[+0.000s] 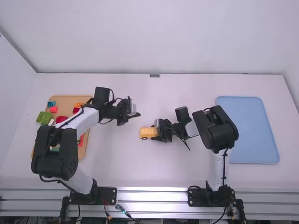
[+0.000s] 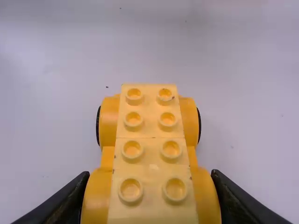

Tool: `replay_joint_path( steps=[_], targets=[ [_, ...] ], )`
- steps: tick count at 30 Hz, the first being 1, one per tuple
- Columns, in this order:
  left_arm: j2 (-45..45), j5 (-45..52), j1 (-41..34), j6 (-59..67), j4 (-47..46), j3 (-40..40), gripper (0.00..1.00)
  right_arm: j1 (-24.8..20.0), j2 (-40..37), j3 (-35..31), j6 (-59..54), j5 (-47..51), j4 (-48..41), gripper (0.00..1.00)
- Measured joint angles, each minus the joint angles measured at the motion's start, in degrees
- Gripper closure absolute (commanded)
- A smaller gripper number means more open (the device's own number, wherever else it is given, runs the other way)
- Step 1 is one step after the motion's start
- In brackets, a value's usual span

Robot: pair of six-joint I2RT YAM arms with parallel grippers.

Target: Assemble lego blocks to make yellow taxi

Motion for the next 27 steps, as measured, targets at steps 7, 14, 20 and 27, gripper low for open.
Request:
replay_joint_path(
  steps=[7, 14, 20, 27],
  targets=[
    [-3.1, -8.5, 4.6, -12.5, -0.1, 1.0, 0.87, 0.0, 0.0, 0.2, 1.8, 1.4, 0.5, 0.44],
    [-3.1, -20.3, 5.6, -24.0, -0.4, -1.1, 0.01, 0.0, -0.1, 0.9, 3.4, 3.3, 0.7, 0.42],
    [-3.1, -24.4, 5.6, -27.5, 0.3, -1.1, 0.01, 0.0, 0.0, 0.9, 4.0, 4.8, -0.1, 0.15],
    [-3.1, -25.4, 5.6, -28.5, 0.5, -1.1, 0.01, -0.2, -0.6, 0.9, 6.2, 6.3, -0.6, 0.01]
  ],
)
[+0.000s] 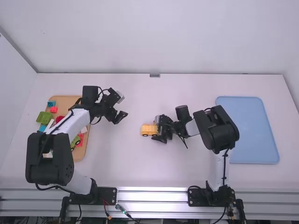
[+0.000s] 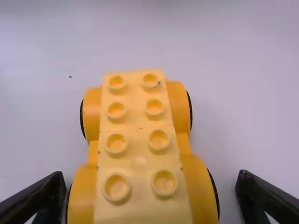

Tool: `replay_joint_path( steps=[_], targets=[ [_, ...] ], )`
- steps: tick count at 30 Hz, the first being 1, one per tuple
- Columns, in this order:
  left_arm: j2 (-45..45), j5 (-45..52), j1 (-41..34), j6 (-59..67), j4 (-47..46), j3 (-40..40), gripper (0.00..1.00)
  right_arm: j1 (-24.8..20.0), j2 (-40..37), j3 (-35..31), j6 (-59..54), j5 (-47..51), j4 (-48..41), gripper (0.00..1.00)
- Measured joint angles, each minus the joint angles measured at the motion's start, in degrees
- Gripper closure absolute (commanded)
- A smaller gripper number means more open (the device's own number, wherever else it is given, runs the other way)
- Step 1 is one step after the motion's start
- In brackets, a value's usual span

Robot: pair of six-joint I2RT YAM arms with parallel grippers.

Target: Assemble lego blocks to make yellow taxi

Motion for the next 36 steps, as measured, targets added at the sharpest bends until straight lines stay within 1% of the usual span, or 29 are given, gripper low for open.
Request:
replay_joint_path(
  steps=[3, 7, 11, 13, 16, 17, 19, 21, 23, 25, 26, 27, 28, 30, 31, 33, 35, 36],
  targets=[
    [0.0, -0.2, 0.0, -1.4, 0.0, 0.0, 0.01, 0.0, -1.4, 0.0, -0.5, 1.0, -2.9, 0.01],
    [0.0, -0.4, 0.0, -3.3, 0.0, 0.0, 0.01, 0.0, -5.3, -0.2, -1.9, 5.3, -11.0, 0.01],
    [0.0, -1.3, 0.0, -4.6, 0.1, 0.0, 0.01, 0.0, -12.9, -0.3, -2.4, 13.1, -21.5, 0.01],
    [0.0, -3.3, 0.0, -7.5, 0.8, 0.0, 0.01, 0.0, -16.8, -0.3, -2.5, 16.5, -24.8, 0.01],
    [0.0, -11.2, 0.0, -18.2, 0.0, 0.9, 0.01, 0.0, -24.0, -0.4, -2.7, 23.8, -29.3, 0.01],
    [0.0, -12.4, 0.0, -19.6, -0.5, 1.1, 0.01, 0.0, -24.9, -0.4, -2.7, 24.9, -29.6, 0.01],
    [0.0, -18.9, 0.0, -26.3, -2.6, 2.9, 0.01, 0.0, -27.7, -0.4, -2.8, 29.0, -30.3, 0.01],
    [0.0, -24.7, 0.0, -31.6, -4.8, 4.6, 0.01, 0.0, -28.7, -0.4, -2.7, 31.2, -30.2, 0.01],
    [0.0, -34.2, 0.0, -39.7, -11.1, 8.2, 0.01, 0.0, -29.1, -0.4, -2.8, 34.4, -29.0, 0.01],
    [0.3, -38.3, 0.2, -43.6, -15.8, 11.0, 0.01, 0.0, -29.1, -0.4, -2.8, 35.8, -28.8, 0.01],
    [0.9, -40.4, 0.5, -46.4, -19.8, 14.1, 0.01, 0.0, -29.1, -0.4, -2.9, 37.1, -28.5, 0.01],
    [1.7, -41.3, 1.2, -48.4, -23.1, 17.2, 0.01, 0.0, -29.1, -0.4, -2.9, 37.8, -28.3, 0.01],
    [2.0, -41.4, 1.5, -49.0, -24.0, 18.2, 0.01, 0.0, -29.1, -0.4, -2.9, 38.0, -28.3, 0.01],
    [4.4, -41.5, 3.4, -51.9, -28.7, 24.7, 0.01, -0.3, -29.1, -0.4, -3.1, 38.8, -28.3, 0.01],
    [4.9, -41.6, 3.7, -52.4, -29.5, 25.9, 0.01, -0.4, -29.1, -0.4, -3.2, 38.9, -28.3, 0.01],
    [8.6, -41.5, 6.0, -55.6, -34.7, 32.8, 0.01, -1.3, -29.1, -0.4, -3.5, 39.3, -28.3, 0.01],
    [10.9, -41.6, 7.3, -57.6, -37.6, 36.4, 0.01, -2.1, -29.1, -0.4, -3.5, 39.6, -28.3, 0.01],
    [13.2, -41.6, 8.6, -59.6, -40.0, 39.5, 0.01, -3.0, -29.1, -0.4, -3.4, 39.7, -28.3, 0.01]
  ],
)
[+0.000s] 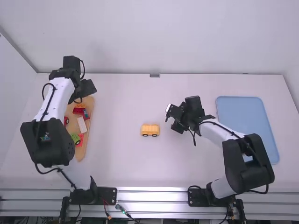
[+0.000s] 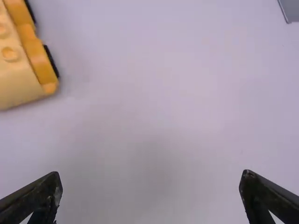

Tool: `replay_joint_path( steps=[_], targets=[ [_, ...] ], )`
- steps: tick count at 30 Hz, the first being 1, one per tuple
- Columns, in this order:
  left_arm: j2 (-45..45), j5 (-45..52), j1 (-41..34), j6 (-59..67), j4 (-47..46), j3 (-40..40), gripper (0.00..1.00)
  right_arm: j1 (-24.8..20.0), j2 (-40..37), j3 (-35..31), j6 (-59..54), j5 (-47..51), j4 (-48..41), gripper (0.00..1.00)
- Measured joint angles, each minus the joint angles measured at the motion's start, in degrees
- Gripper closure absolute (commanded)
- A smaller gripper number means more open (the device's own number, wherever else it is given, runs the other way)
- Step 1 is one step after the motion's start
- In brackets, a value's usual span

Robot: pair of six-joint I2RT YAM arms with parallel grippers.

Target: Assemble lego blocks to make yellow taxi

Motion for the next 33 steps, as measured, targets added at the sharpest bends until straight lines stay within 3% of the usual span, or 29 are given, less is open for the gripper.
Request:
replay_joint_path(
  steps=[4, 8, 15, 23, 24, 26, 30, 33],
  targets=[
    [8.6, 1.4, 3.8, -5.0, -4.5, 9.1, 0.01, -2.4, 0.0, 0.0, 0.0, -0.7, 0.0, 0.01],
    [14.7, 4.9, 5.7, -6.8, -3.6, 13.4, 0.01, -4.1, 0.0, 0.0, 0.0, -2.0, 0.1, 0.01],
    [18.1, 12.8, 5.3, -11.0, -0.9, 13.3, 0.01, -5.2, 0.0, 0.0, 0.0, -2.9, 0.0, 0.01],
    [18.1, 14.2, 5.2, -15.3, 3.5, 10.9, 0.02, -5.2, 0.0, 0.0, 0.0, -2.9, 0.0, 0.01],
    [18.1, 13.6, 5.2, -16.9, 3.8, 10.5, 0.04, -5.2, 0.0, 0.0, 0.0, -2.9, 0.0, 0.01],
    [18.1, 12.6, 5.2, -18.9, 3.7, 10.0, 0.21, -5.2, 0.0, 0.0, 0.0, -2.9, 0.0, 0.01],
    [18.1, 9.5, 5.2, -23.1, 3.5, 7.6, 0.30, -5.2, 0.0, 0.0, 0.0, -2.9, 0.0, 0.01],
    [18.1, 8.7, 5.2, -24.3, 3.6, 7.2, 0.30, -5.2, 0.0, 0.0, 0.0, -2.9, 0.0, 0.01]
  ],
)
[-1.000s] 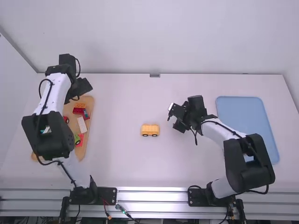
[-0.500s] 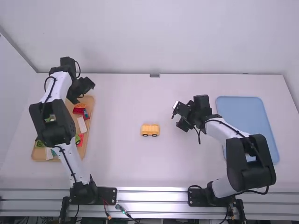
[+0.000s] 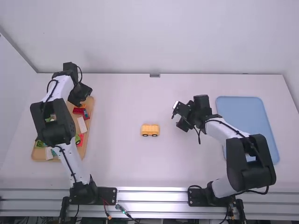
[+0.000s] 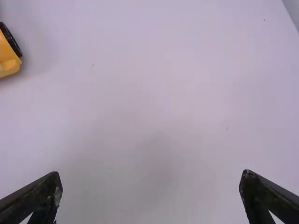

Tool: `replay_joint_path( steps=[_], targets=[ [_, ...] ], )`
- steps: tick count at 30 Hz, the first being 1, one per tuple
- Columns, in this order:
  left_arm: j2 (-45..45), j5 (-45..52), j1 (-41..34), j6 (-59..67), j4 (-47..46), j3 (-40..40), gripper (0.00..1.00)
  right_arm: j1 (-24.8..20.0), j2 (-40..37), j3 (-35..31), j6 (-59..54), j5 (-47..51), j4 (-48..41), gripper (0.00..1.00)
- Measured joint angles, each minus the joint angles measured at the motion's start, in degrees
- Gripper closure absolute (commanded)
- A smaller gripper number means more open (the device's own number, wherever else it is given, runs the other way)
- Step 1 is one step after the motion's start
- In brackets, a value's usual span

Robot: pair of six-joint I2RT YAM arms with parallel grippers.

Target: Assemble lego blocks to make yellow taxi

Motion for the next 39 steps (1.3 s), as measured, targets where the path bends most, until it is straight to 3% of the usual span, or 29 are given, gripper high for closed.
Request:
replay_joint_path(
  steps=[7, 21, 34, 39],
  targets=[
    [0.0, -2.8, 0.0, -1.3, 2.8, -1.6, 0.28, 0.0, 0.0, 0.0, 0.1, 0.0, -0.4, 0.01],
    [0.0, -4.3, 0.1, -1.5, 5.1, -4.5, 0.38, 0.0, 0.0, 0.0, 0.1, 0.0, -0.9, 0.01],
    [0.0, -5.2, 0.1, -1.5, 7.9, -7.6, 0.38, 0.0, 0.0, 0.0, 0.2, 0.0, -1.1, 0.01],
    [0.0, -5.3, 0.1, -1.3, 6.5, -7.6, 0.33, 0.0, 0.0, 0.0, 0.2, 0.0, -1.1, 0.01]
  ],
)
